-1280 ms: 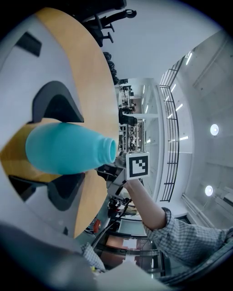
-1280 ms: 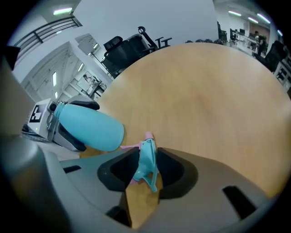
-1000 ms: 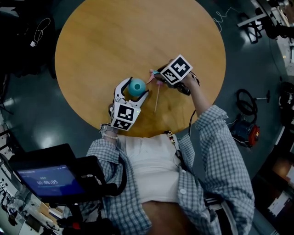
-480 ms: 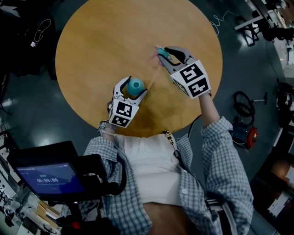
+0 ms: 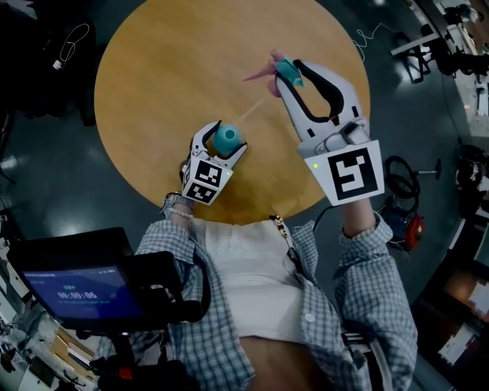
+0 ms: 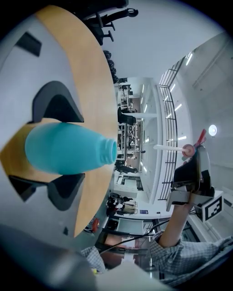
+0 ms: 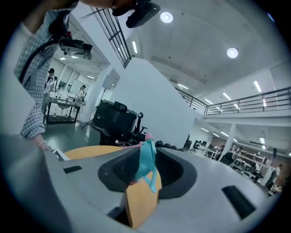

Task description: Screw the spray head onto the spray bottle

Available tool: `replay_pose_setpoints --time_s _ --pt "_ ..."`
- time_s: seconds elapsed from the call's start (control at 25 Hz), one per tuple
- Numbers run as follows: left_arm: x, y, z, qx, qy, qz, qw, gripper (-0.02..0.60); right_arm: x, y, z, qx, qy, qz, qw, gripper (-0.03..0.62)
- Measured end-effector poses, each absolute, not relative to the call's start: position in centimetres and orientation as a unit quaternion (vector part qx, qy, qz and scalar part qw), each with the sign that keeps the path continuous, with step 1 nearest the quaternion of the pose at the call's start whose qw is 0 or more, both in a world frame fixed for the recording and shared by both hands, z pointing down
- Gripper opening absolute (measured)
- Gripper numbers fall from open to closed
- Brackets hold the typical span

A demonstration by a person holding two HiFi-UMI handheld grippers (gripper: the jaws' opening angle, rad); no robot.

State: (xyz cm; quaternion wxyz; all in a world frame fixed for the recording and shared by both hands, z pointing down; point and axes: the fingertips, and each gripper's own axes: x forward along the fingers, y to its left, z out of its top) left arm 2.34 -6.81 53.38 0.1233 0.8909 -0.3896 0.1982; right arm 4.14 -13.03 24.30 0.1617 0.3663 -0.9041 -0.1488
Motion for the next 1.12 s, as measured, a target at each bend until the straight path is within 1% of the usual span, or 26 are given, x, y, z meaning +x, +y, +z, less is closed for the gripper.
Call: replay_pose_setpoints --time_s 0.2,0.4,0.56,0.76,0.96,1.12 --pt "2.5 -6.9 53.4 0.891 -0.389 0.198 0.124 0.36 3.1 -11.3 25.5 0.354 -0.896 -0.194 0.185 0.107" --pt "2.7 -6.9 53.4 0.892 -0.387 0.198 0.125 0.361 2.6 -10.4 28.9 0.346 -0.89 -0.201 0.219 0.107" --pt "2.8 -6.9 53.4 0.893 -0.385 0.199 0.123 0.36 2.9 -11.0 29.1 0.36 -0.886 -0.21 0.202 0.107" --pt "2.7 -6.8 53.4 0.893 -0.386 0.197 0.124 0.362 3.1 -10.9 29.8 0.359 -0.883 -0.209 0.22 0.109" --pt "2.7 -6.8 53.3 0.893 -0.386 0.196 0.124 0.36 1.5 -9.0 31.5 0.333 -0.892 -0.205 0.229 0.107" --pt "2.6 -6.7 53.4 0.893 -0.386 0.196 0.125 0.361 -0.2 -7.2 33.8 0.314 -0.889 -0.243 0.229 0.109"
